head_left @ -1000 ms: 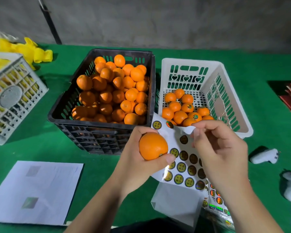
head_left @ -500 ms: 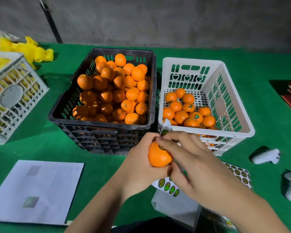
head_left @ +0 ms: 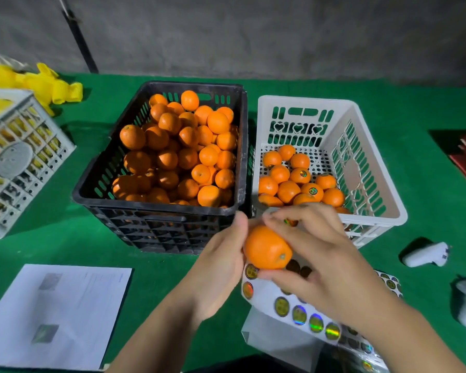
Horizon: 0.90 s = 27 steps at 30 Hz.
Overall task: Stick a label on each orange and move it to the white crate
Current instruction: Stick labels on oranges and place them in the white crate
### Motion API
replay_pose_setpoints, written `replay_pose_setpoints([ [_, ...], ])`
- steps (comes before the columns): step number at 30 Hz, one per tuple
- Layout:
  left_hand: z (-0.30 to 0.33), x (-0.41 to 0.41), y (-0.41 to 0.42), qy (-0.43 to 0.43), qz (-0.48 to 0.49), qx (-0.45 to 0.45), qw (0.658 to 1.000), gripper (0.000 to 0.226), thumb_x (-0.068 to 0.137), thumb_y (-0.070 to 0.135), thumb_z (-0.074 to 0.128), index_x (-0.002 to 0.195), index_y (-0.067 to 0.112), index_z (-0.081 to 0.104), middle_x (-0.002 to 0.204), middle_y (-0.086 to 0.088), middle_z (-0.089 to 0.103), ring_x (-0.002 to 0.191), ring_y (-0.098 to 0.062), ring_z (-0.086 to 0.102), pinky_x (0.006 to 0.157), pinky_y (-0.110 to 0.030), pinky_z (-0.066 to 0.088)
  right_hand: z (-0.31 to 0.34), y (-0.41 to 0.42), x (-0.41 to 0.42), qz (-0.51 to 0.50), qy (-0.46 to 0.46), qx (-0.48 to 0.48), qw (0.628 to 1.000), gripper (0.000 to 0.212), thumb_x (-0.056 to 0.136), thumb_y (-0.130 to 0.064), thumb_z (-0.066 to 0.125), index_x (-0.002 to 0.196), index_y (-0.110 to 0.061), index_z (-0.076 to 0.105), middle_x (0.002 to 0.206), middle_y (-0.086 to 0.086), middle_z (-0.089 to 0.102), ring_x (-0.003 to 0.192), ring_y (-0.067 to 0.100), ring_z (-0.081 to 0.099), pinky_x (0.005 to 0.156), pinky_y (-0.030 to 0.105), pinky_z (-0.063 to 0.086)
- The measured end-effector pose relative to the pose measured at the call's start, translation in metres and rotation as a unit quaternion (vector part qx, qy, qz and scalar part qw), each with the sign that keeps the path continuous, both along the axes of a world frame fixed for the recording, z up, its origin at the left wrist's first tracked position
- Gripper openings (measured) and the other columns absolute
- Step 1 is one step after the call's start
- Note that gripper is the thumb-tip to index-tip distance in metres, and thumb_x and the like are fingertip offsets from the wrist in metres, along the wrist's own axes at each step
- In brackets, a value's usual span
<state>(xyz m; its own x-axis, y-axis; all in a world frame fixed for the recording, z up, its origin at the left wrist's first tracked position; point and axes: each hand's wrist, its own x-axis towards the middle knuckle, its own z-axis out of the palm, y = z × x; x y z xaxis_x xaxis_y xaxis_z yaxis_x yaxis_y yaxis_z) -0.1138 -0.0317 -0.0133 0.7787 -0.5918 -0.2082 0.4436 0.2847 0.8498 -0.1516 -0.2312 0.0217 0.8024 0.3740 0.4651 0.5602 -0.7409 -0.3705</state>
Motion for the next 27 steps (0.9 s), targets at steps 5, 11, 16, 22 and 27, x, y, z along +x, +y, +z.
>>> replay_pose_setpoints([
  [5, -0.004, 0.016, 0.006, -0.036, 0.193, 0.152, 0.969, 0.020, 0.105, 0.033, 0.064, 0.117, 0.037, 0.079, 0.116, -0.001, 0.080, 0.113, -0.029, 0.074, 0.097, -0.056, 0.059, 0.012, -0.024, 0.021, -0.048, -0.036, 0.102, 0.993, 0.070, 0.088, -0.049, 0.076, 0.146, -0.014, 0.057, 0.127, -0.006, 0.063, 0.113, 0.023, 0.056, 0.104, 0.027, 0.037],
  [11, -0.014, 0.024, 0.020, -0.145, 0.168, 0.155, 0.963, 0.037, 0.102, 0.025, 0.069, 0.130, 0.048, 0.066, 0.129, 0.016, 0.073, 0.121, -0.004, 0.068, 0.084, -0.019, 0.057, -0.009, -0.053, 0.076, -0.201, 0.089, 0.051, 0.974, 0.078, 0.094, -0.048, 0.067, 0.162, -0.024, 0.038, 0.165, -0.002, 0.038, 0.152, 0.019, 0.026, 0.126, 0.047, 0.026],
  [16, -0.005, 0.047, 0.028, -0.147, 0.098, 0.034, 0.984, 0.062, 0.105, 0.017, 0.062, 0.159, 0.036, 0.039, 0.142, 0.000, 0.068, 0.131, -0.022, 0.066, 0.098, -0.032, 0.059, -0.036, -0.042, 0.093, -0.135, 0.374, 0.289, 0.871, 0.083, 0.081, -0.096, 0.040, 0.155, -0.060, 0.030, 0.163, -0.032, 0.028, 0.149, -0.005, 0.022, 0.129, 0.051, 0.008],
  [22, 0.014, 0.098, 0.024, -0.182, 0.086, 0.125, 0.971, 0.039, 0.108, 0.011, 0.058, 0.146, 0.016, 0.059, 0.132, -0.007, 0.074, 0.120, -0.030, 0.072, 0.099, -0.046, 0.060, -0.053, -0.028, 0.113, -0.010, 0.435, 0.469, 0.768, 0.054, 0.095, -0.034, 0.071, 0.145, -0.022, 0.057, 0.138, 0.008, 0.069, 0.125, 0.028, 0.067, 0.105, 0.050, 0.055],
  [27, 0.006, 0.160, 0.018, -0.294, 0.089, 0.376, 0.874, 0.027, 0.111, 0.022, 0.052, 0.135, 0.019, 0.066, 0.118, 0.004, 0.077, 0.103, -0.010, 0.072, 0.081, -0.027, 0.055, -0.067, -0.044, 0.121, -0.091, 0.351, 0.535, 0.763, 0.012, 0.097, -0.018, 0.068, 0.100, -0.023, 0.078, 0.109, 0.018, 0.078, 0.092, 0.038, 0.072, 0.078, 0.052, 0.062],
])
